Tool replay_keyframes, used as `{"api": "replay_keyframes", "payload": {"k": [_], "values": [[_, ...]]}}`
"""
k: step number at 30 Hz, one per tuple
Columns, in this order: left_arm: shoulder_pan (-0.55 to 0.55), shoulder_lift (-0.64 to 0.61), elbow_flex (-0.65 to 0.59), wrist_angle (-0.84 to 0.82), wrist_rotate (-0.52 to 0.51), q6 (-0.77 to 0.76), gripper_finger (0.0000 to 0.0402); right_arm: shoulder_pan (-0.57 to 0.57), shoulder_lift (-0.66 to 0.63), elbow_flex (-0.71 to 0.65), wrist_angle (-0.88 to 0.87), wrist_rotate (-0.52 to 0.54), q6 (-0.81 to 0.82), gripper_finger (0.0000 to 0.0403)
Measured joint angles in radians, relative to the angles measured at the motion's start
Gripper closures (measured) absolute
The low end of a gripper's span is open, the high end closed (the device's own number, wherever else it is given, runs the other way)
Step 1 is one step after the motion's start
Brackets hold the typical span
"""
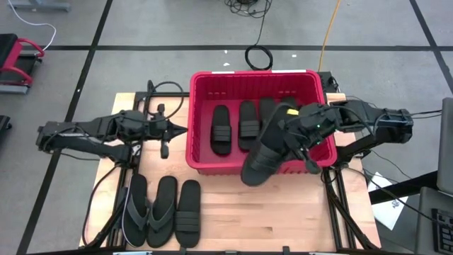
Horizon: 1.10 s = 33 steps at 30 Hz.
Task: Pick and place slides into bin
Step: Put the black slipper into the red bin
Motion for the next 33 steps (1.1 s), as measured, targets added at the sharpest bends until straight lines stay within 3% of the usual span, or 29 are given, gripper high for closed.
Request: {"api": "replay_keyframes", "payload": {"k": [9,16,22,26,33], "values": [[0.06,0.009,0.0,-0.001,0.001,0.017,0.0377,0.009,0.058,-0.001,0.012,-0.015,0.027,0.0402],[0.071,0.008,0.0,-0.017,0.0,0.025,0.0384,0.063,0.137,0.0,0.151,-0.119,0.107,0.0402],[0.071,0.008,0.0,-0.064,0.003,0.05,0.04,0.142,0.276,-0.001,0.224,-0.17,0.151,0.0402],[0.071,0.008,0.0,-0.083,0.003,0.086,0.039,0.177,0.38,0.0,0.263,-0.224,0.176,0.0402],[0.071,0.008,0.0,-0.083,0.005,0.197,0.0373,0.215,0.559,-0.002,0.557,-0.357,0.271,0.0402]]}}
